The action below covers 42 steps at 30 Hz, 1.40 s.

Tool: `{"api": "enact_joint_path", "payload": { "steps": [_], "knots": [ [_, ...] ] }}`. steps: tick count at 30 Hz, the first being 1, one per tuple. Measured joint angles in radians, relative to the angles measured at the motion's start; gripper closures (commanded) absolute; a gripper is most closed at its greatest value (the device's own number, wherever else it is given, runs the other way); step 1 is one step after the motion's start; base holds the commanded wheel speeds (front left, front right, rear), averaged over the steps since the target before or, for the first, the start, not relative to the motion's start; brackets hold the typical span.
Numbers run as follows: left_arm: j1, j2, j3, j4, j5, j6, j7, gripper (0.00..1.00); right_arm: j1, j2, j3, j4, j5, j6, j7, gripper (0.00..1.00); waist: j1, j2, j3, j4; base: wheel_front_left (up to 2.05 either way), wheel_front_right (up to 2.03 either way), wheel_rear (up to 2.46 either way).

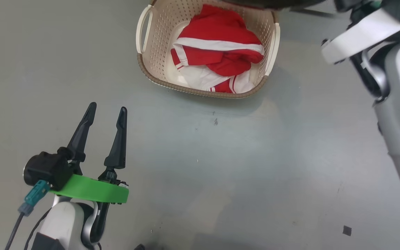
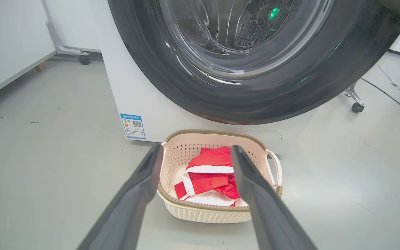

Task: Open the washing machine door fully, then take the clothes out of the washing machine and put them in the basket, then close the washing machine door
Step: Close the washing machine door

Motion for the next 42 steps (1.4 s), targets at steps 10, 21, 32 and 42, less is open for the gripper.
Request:
{"api": "enact_joint_path", "payload": {
  "steps": [10,21,32,42],
  "knots": [
    [-0.047,-0.021,-0.005,0.0,0.0,-0.01,0.0,0.0,-0.19,-0.062,-0.047,0.053,0.005,0.0,0.045,1.0,0.0,0.0,0.083,0.009,0.0,0.0,0.0],
    [-0.09,-0.033,-0.015,0.012,0.0,-0.017,0.0,0.0,-0.352,-0.115,-0.067,0.127,-0.002,0.0,0.079,1.0,0.0,0.0,0.148,0.041,0.0,0.0,0.0],
    [-0.097,-0.041,-0.011,0.042,0.0,-0.018,0.0,0.0,-0.394,-0.101,-0.05,0.206,-0.003,0.011,0.043,1.0,0.0,0.0,0.151,0.057,0.0,0.0,0.0],
    [-0.112,-0.044,0.015,0.077,0.005,-0.019,0.0,0.0,-0.31,-0.075,-0.01,0.3,0.006,-0.001,-0.06,1.0,0.0,0.0,0.092,0.046,0.0,0.0,0.0]
  ]
}}
